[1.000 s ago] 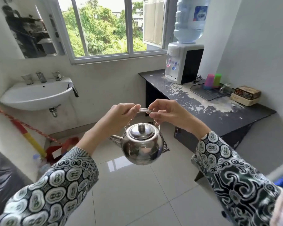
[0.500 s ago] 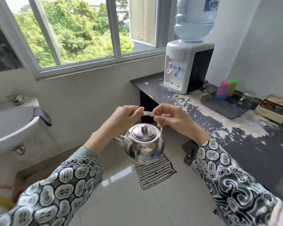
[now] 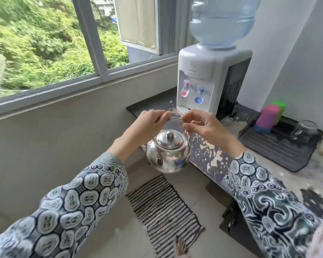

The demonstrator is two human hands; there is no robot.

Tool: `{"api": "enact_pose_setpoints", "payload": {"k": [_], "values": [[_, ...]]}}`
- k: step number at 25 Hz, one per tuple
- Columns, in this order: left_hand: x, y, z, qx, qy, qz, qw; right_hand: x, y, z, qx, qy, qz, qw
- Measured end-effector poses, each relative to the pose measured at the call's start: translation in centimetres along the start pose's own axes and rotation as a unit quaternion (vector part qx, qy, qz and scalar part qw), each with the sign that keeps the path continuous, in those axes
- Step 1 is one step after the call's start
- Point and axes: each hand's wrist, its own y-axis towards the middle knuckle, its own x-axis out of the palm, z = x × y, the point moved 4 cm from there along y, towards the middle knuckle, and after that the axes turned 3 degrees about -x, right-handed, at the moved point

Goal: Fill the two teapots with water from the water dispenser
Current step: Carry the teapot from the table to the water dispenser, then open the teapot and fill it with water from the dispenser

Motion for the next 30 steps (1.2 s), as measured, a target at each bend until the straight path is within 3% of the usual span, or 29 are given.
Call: {"api": "enact_pose_setpoints", "payload": {"k": [9,17,30], "values": [[3.5,22.2,-7.4,0.021,-0.003,-0.027,0.999,-8.6,18.0,10.7,0.031,-0.014,0.032,0.999],[10.0,35.7,-17.0,0.048,0.006,-0.139,0.989,-9.8,27.2,22.4,0.124,-0.018,0.092,0.988],[13.2,46.9,-26.1,0.161,-0.035,-0.318,0.934,-6.9,34.7,30.0,0.223,-0.037,0.235,0.945]]}}
